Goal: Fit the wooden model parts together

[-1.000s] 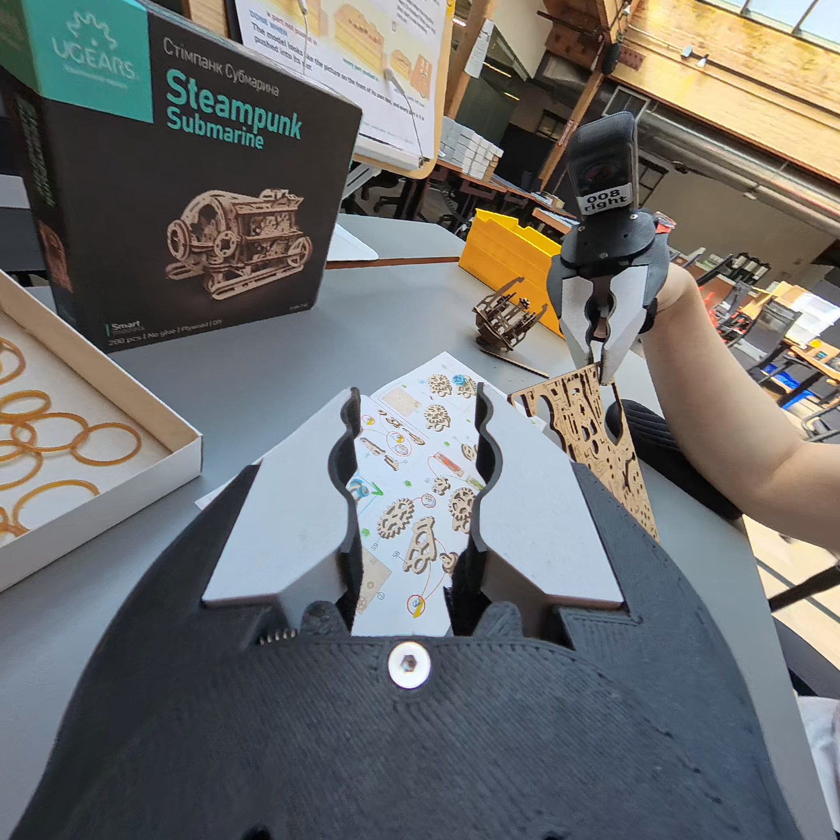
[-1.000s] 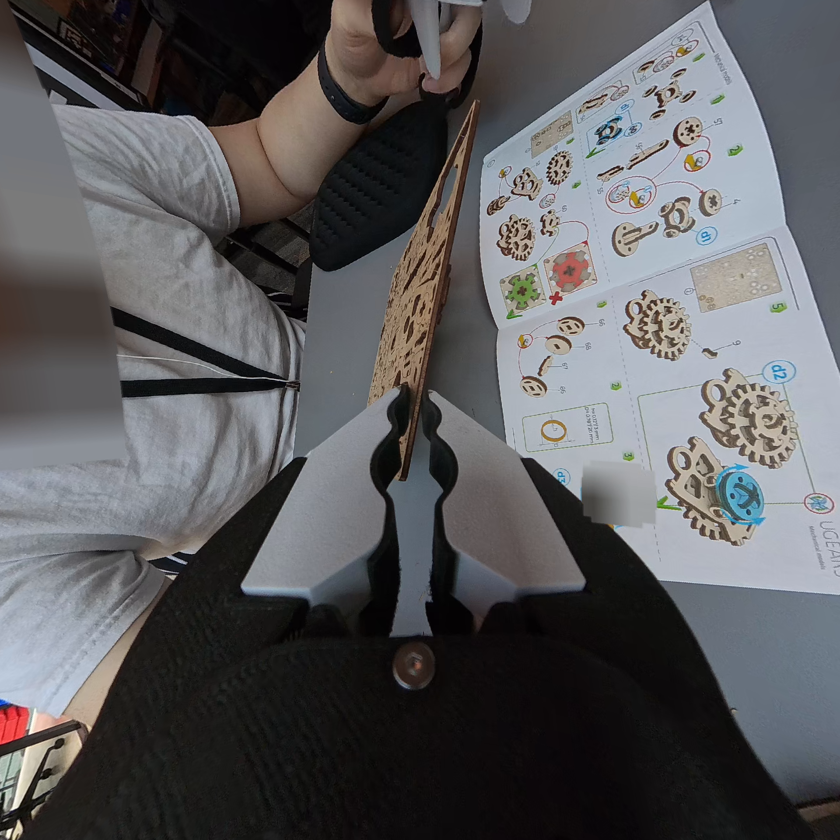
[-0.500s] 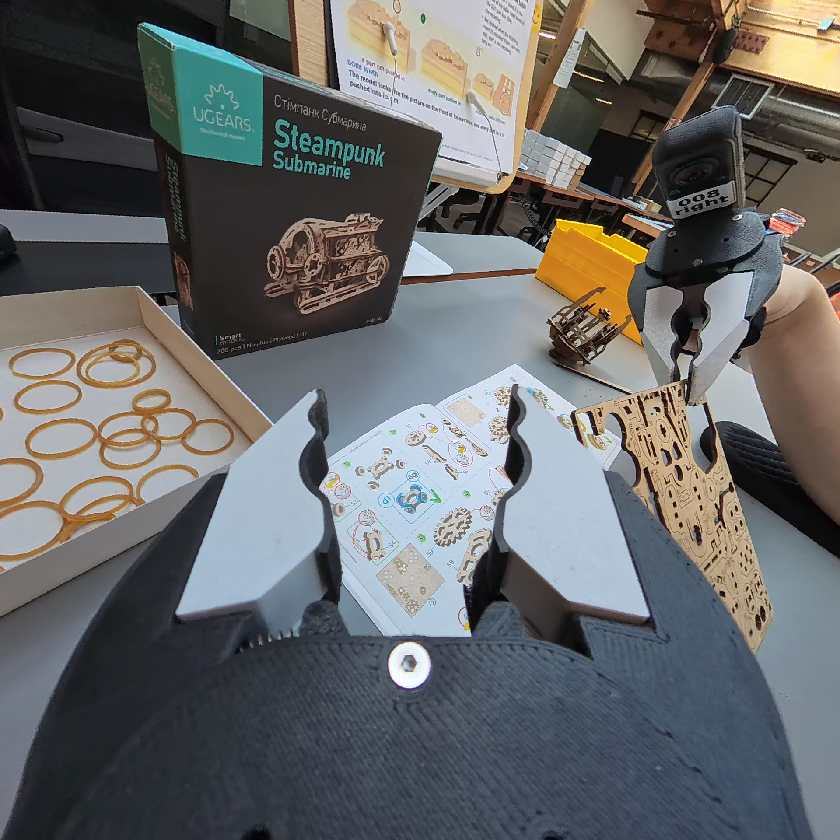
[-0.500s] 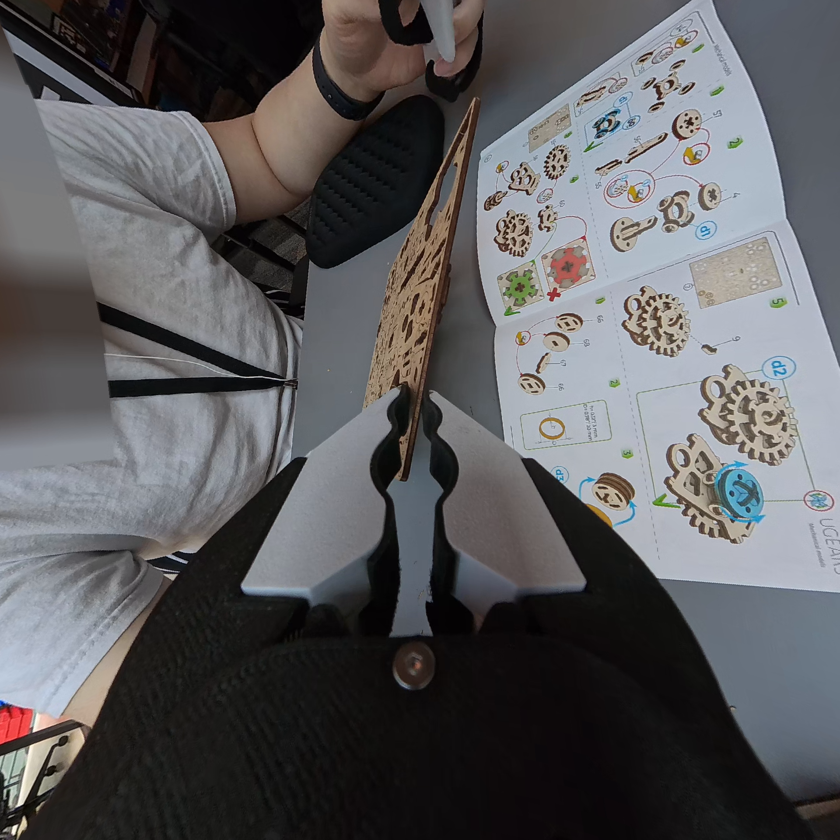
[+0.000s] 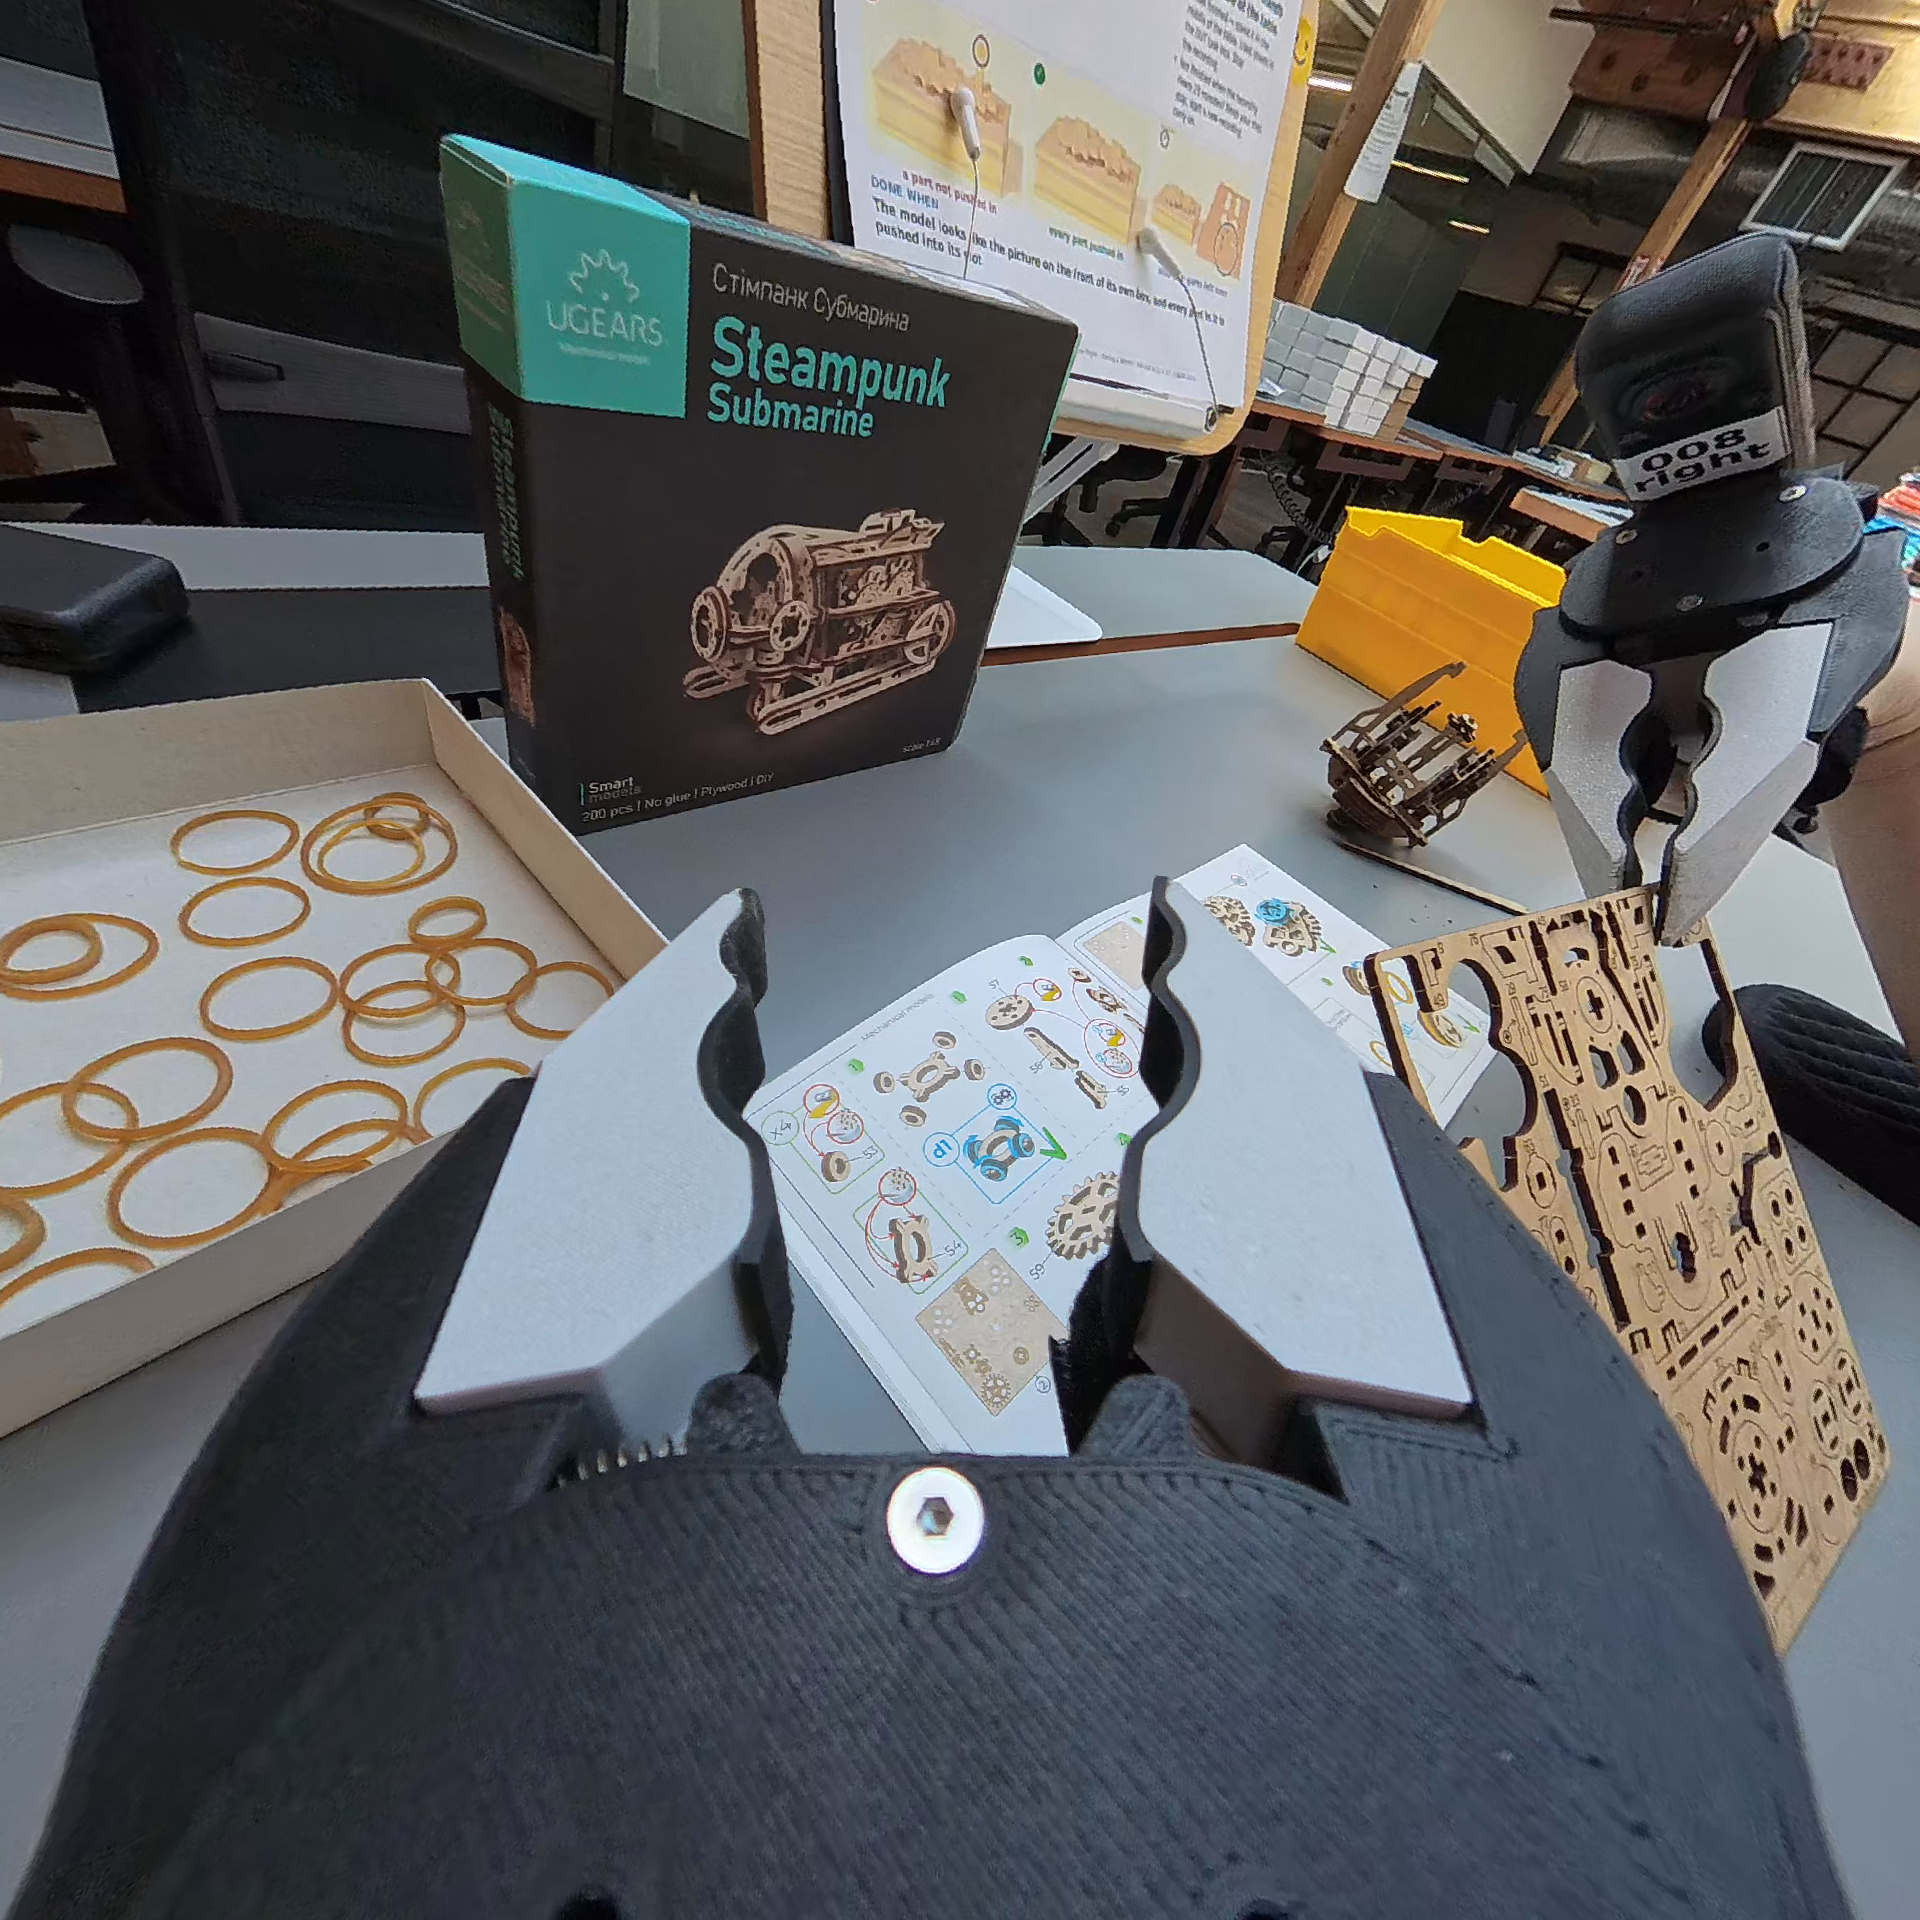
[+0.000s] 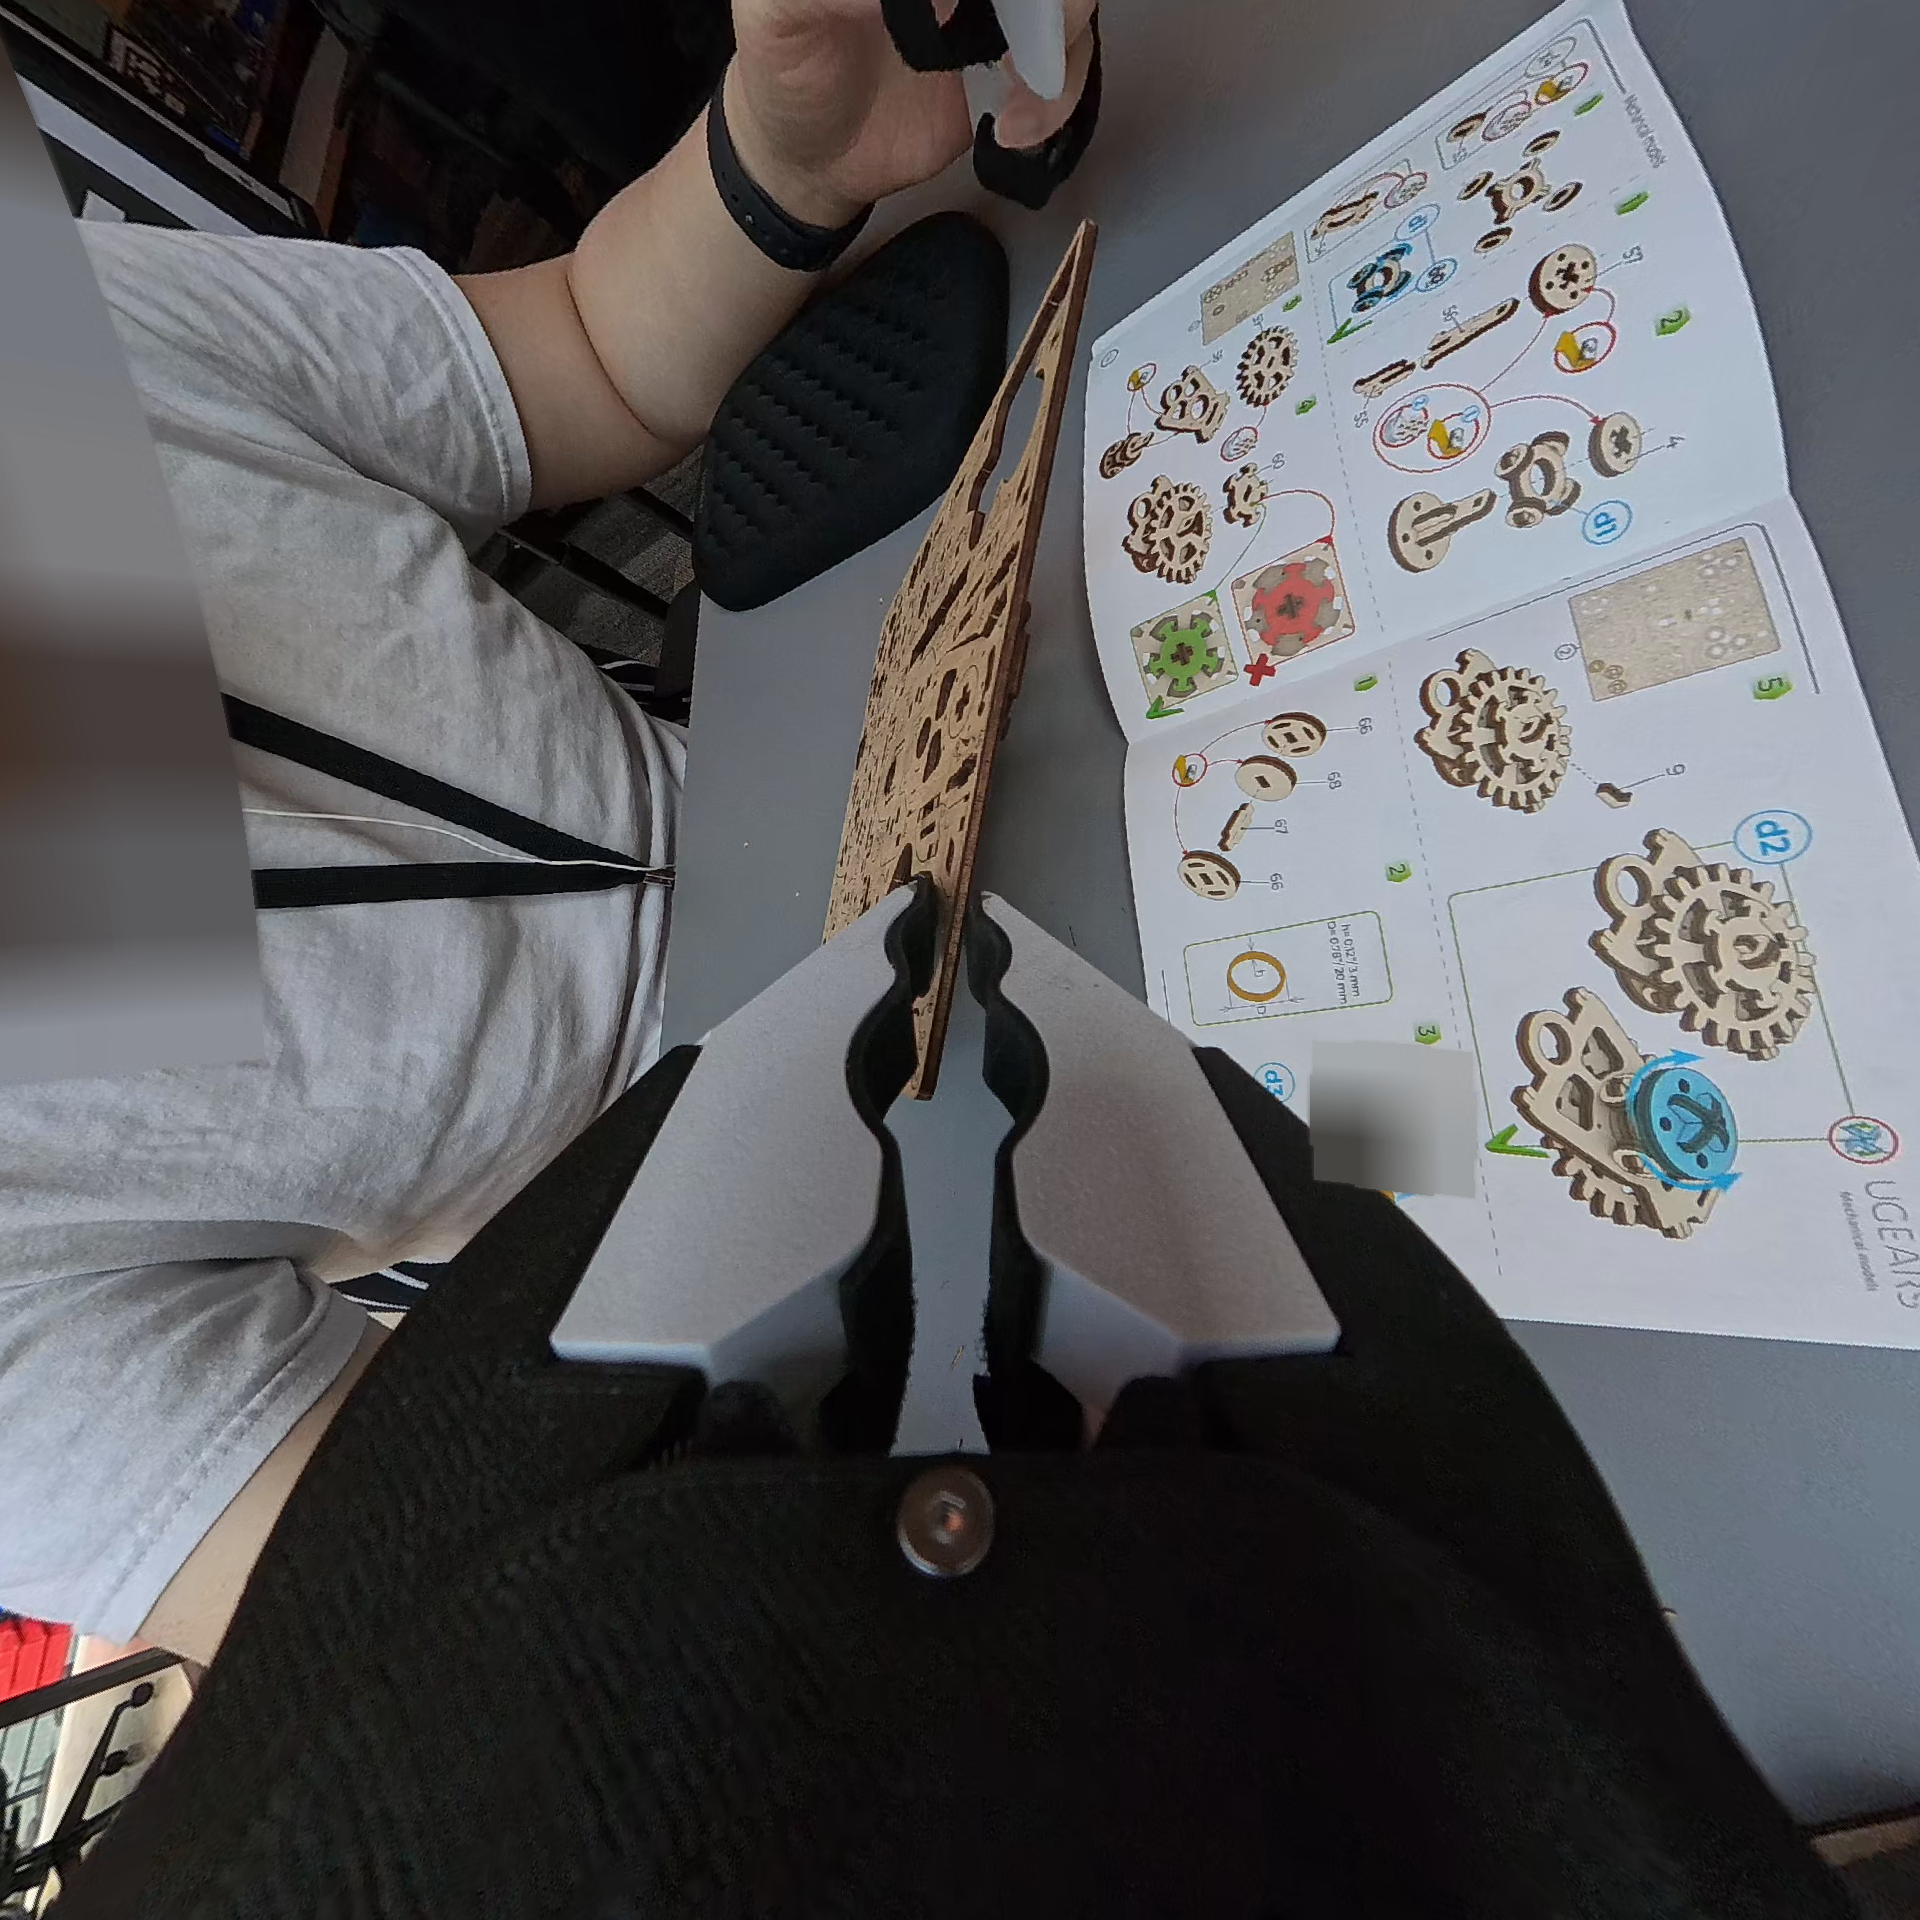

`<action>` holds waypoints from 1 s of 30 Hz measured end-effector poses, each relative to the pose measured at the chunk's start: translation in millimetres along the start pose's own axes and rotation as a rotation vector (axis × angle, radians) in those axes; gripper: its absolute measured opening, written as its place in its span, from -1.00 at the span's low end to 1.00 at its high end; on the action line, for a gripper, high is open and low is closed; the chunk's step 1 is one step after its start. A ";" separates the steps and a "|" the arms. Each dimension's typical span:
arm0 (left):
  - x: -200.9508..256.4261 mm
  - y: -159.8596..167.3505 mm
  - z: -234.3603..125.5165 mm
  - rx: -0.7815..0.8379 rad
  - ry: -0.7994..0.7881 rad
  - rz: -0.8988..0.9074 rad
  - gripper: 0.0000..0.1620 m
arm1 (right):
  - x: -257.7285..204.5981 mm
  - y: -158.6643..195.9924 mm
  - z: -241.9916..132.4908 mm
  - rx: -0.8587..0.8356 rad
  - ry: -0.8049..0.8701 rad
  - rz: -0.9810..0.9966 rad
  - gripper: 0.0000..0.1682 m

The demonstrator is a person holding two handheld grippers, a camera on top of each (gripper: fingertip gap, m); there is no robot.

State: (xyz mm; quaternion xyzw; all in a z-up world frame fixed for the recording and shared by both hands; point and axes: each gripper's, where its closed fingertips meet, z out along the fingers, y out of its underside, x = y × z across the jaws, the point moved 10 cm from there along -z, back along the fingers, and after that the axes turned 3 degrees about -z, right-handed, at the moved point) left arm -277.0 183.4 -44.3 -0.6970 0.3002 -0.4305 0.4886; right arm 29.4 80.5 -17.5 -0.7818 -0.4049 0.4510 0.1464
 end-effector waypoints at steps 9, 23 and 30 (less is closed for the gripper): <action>-2.5 -2.5 -2.2 0.020 -0.042 0.028 -0.12 | 0.3 -0.2 0.1 0.001 0.000 -0.001 -0.96; -5.9 -4.6 -4.7 0.038 -0.082 0.036 -0.19 | 0.7 -0.2 0.4 -0.001 0.001 -0.002 -0.96; -4.8 -4.5 -4.5 0.032 -0.077 0.048 -0.22 | -0.1 -0.9 0.8 -0.003 0.002 -0.004 -0.96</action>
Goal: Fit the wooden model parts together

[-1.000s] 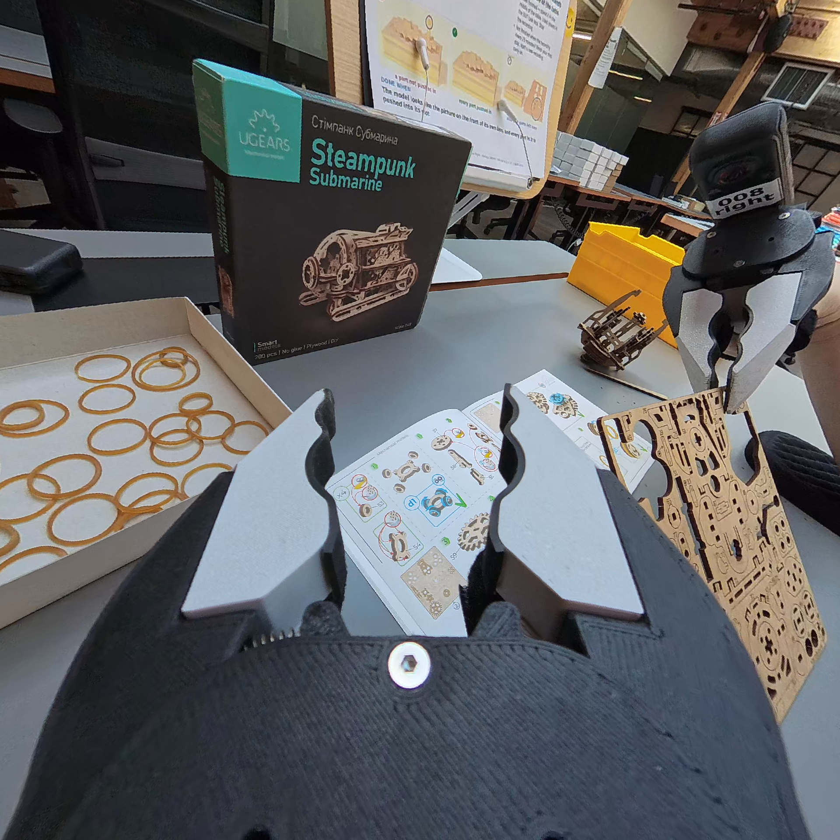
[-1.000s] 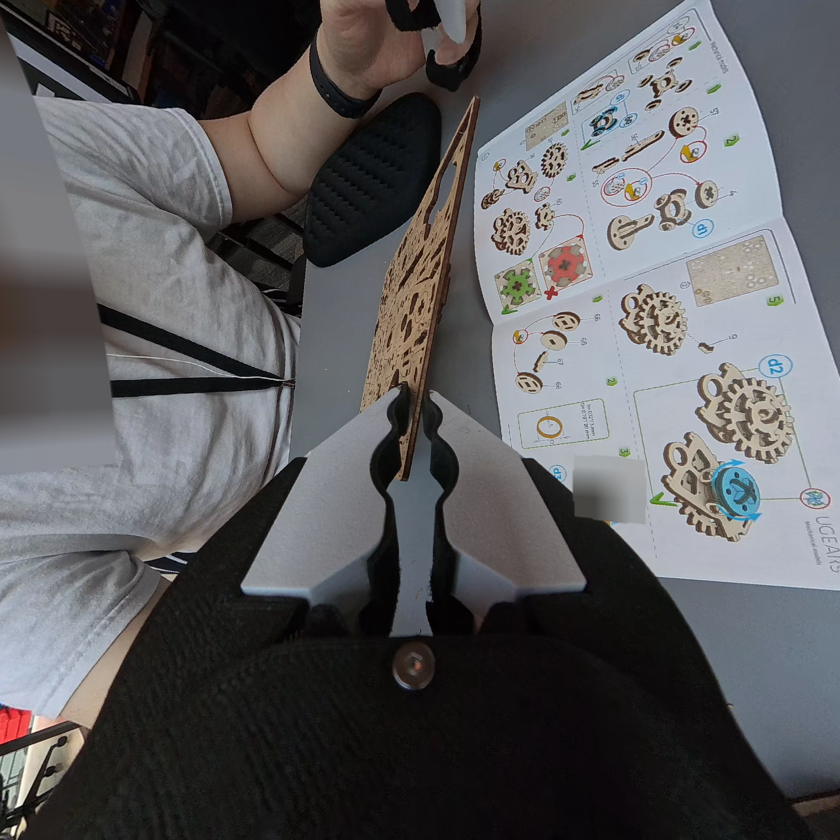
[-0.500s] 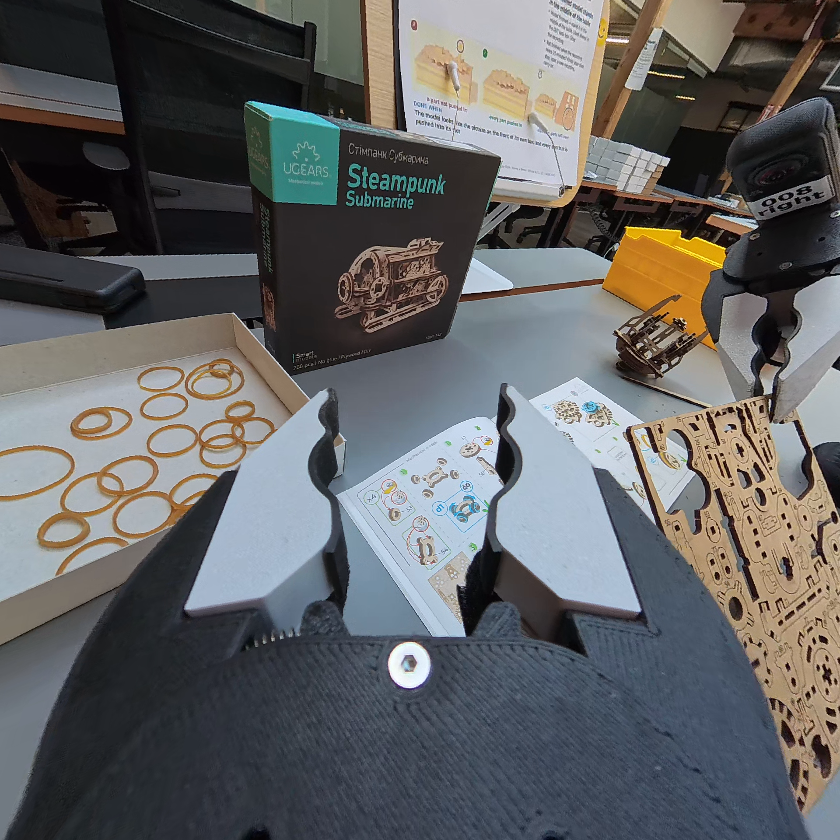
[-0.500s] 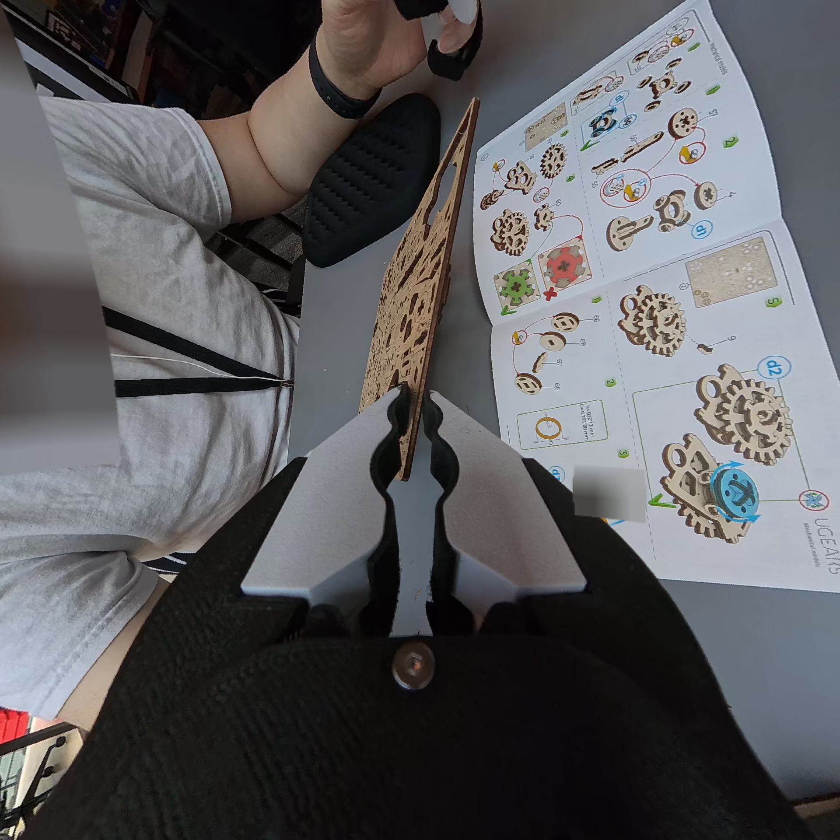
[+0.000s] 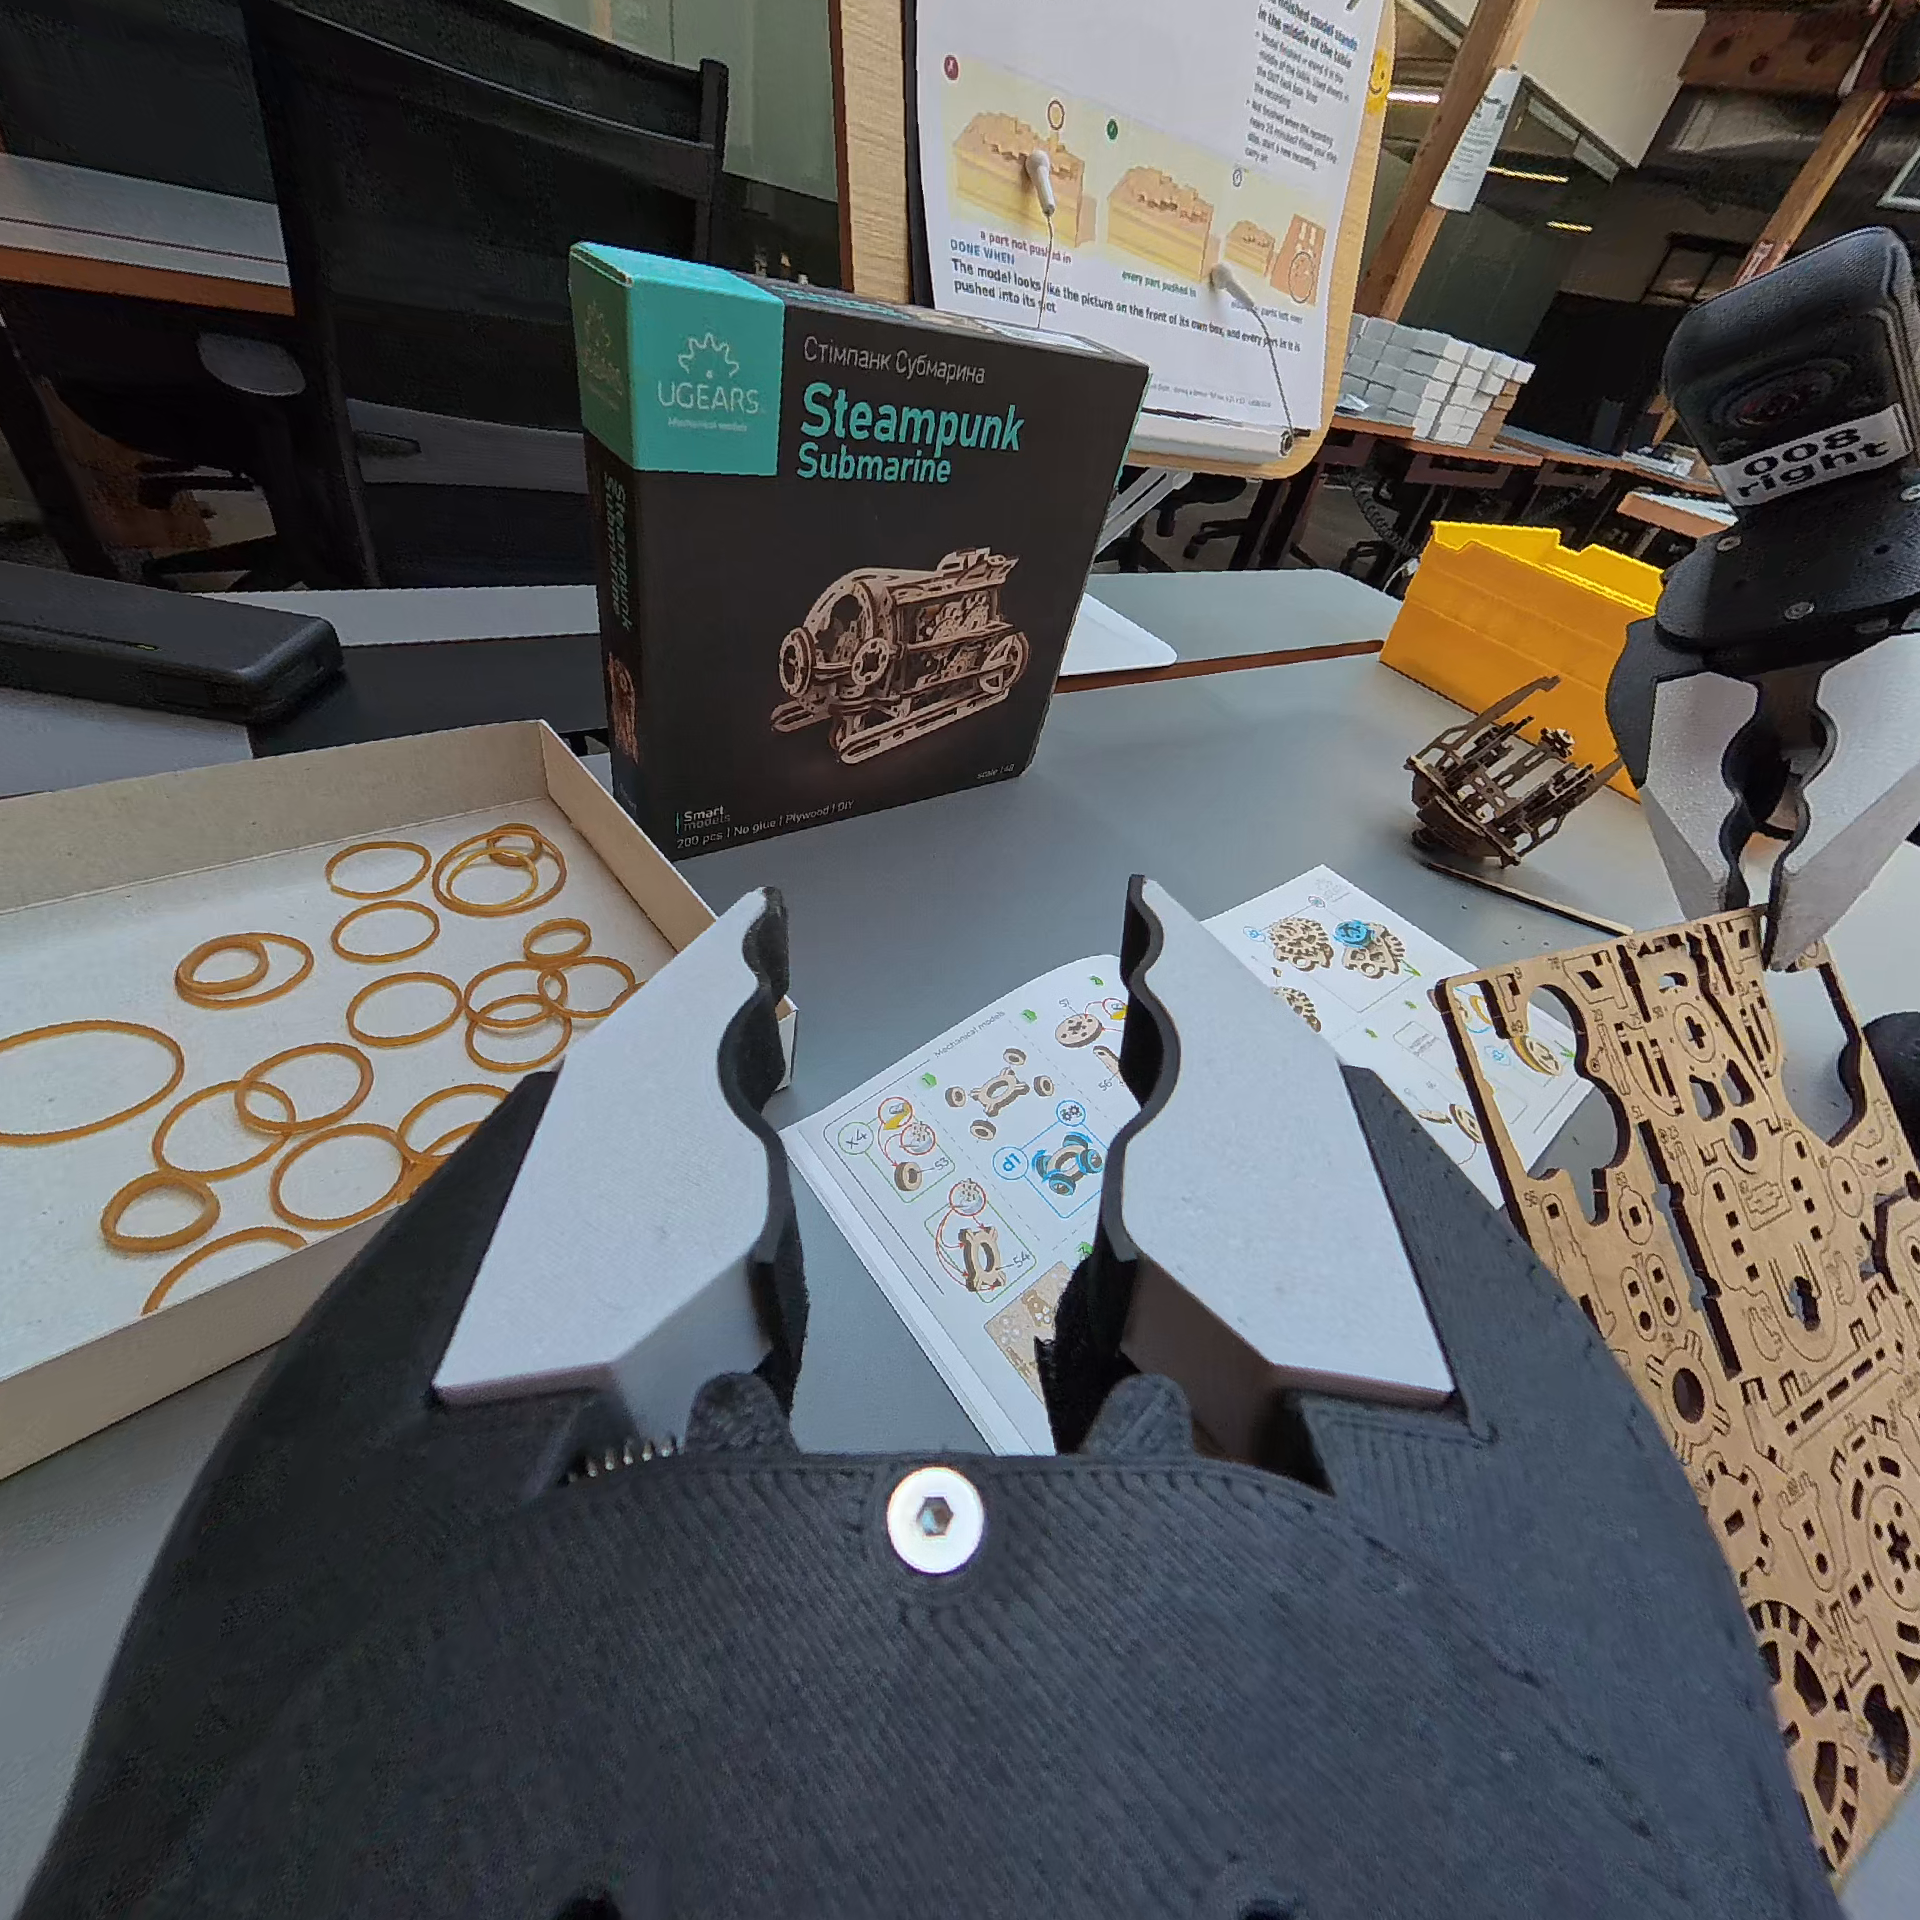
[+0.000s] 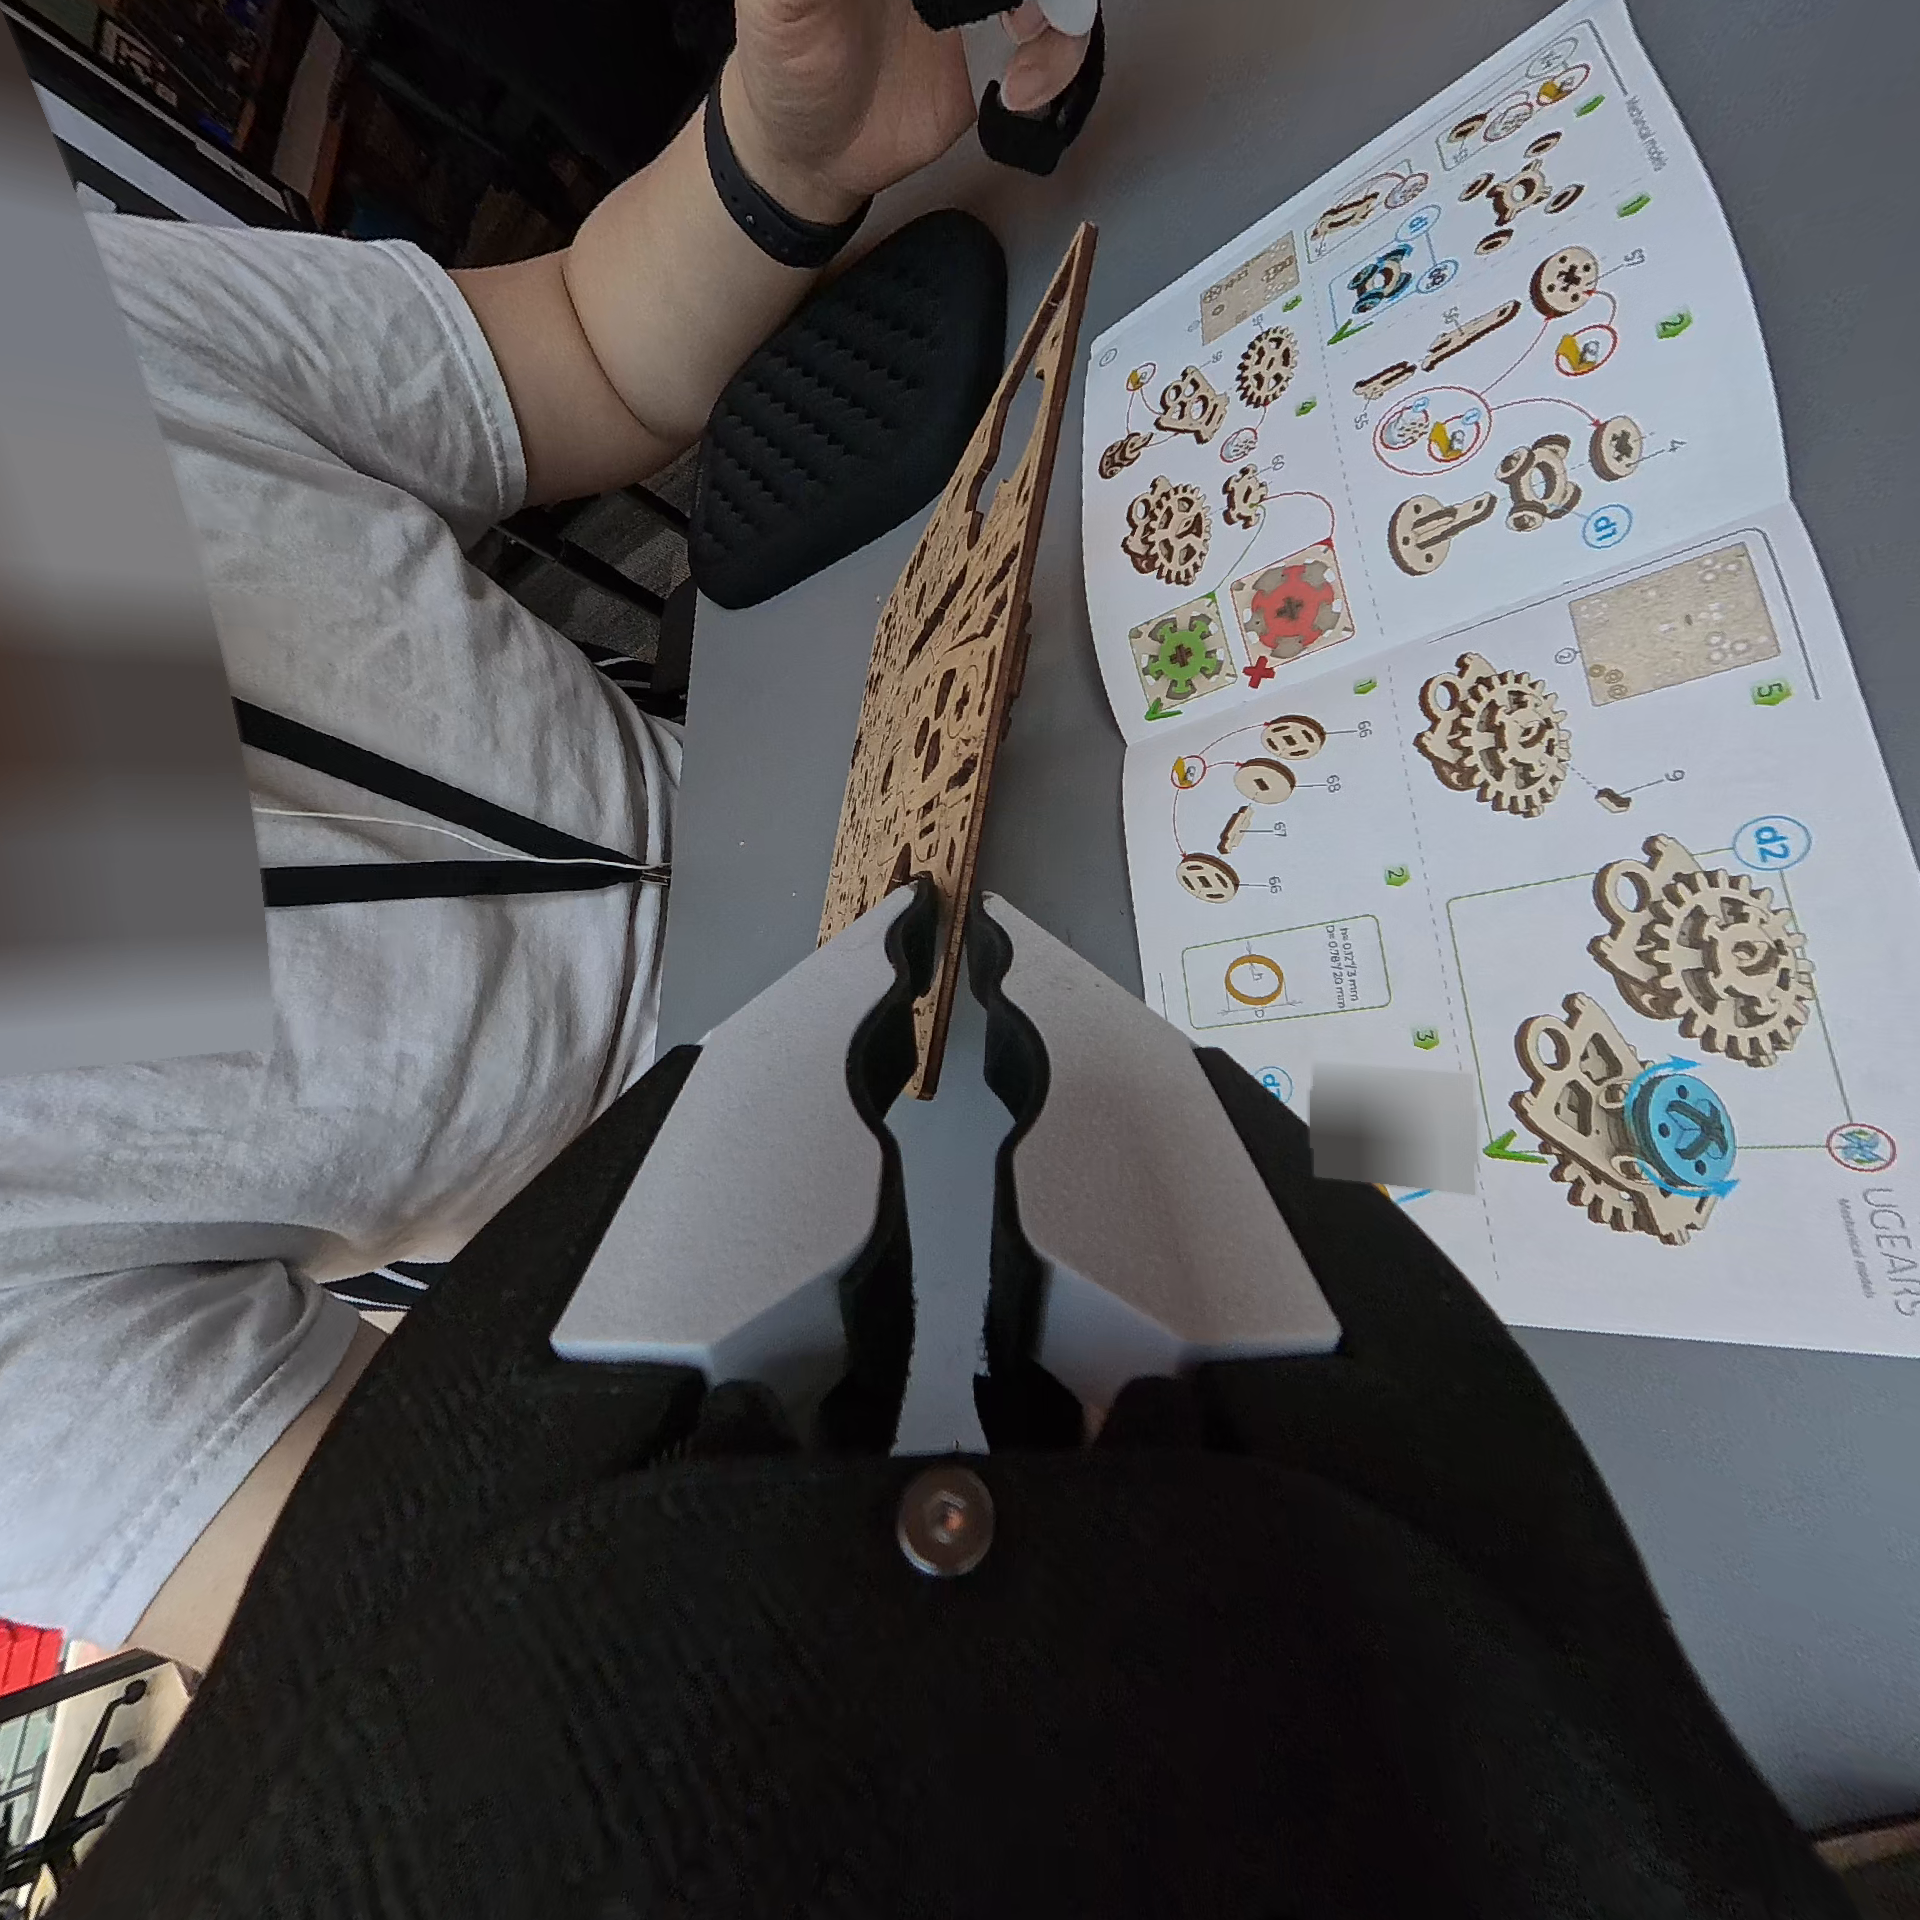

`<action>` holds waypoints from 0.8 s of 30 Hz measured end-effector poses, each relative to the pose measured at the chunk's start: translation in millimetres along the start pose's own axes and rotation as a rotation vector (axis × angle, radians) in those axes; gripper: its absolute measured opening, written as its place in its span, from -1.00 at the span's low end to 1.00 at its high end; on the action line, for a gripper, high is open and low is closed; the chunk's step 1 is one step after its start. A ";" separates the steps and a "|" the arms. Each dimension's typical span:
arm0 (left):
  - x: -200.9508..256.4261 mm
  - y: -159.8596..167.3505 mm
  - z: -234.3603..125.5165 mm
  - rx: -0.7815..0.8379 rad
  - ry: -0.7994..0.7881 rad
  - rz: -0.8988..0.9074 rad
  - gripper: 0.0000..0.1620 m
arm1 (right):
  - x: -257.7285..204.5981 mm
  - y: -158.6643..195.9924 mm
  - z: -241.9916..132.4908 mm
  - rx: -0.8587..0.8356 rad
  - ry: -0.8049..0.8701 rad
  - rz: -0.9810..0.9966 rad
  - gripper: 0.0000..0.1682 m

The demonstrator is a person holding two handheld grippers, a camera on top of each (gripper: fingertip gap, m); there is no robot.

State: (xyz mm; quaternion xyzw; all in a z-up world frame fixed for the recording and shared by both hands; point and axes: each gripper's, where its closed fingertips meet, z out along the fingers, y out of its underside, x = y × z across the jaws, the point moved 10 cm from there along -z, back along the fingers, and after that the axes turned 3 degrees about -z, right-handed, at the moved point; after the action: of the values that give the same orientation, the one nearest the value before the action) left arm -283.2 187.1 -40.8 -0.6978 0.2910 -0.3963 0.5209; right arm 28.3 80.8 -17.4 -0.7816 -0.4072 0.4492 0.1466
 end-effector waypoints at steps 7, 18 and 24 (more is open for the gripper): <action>1.2 0.7 0.2 -0.008 0.018 0.000 -0.29 | -1.3 -0.6 0.5 -0.004 0.000 -0.006 -0.96; -0.4 -0.8 -1.8 0.002 0.023 -0.011 -0.32 | -2.7 -1.1 1.2 -0.007 -0.003 -0.014 -0.96; -6.9 -0.1 -3.4 0.013 0.017 -0.047 -0.31 | -3.7 -0.7 1.9 -0.014 -0.004 -0.021 -0.96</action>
State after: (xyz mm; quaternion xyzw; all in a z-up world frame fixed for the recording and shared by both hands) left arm -289.7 191.1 -42.0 -0.6977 0.2763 -0.4161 0.5135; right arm 25.3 78.2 -15.9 -0.7774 -0.4188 0.4463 0.1452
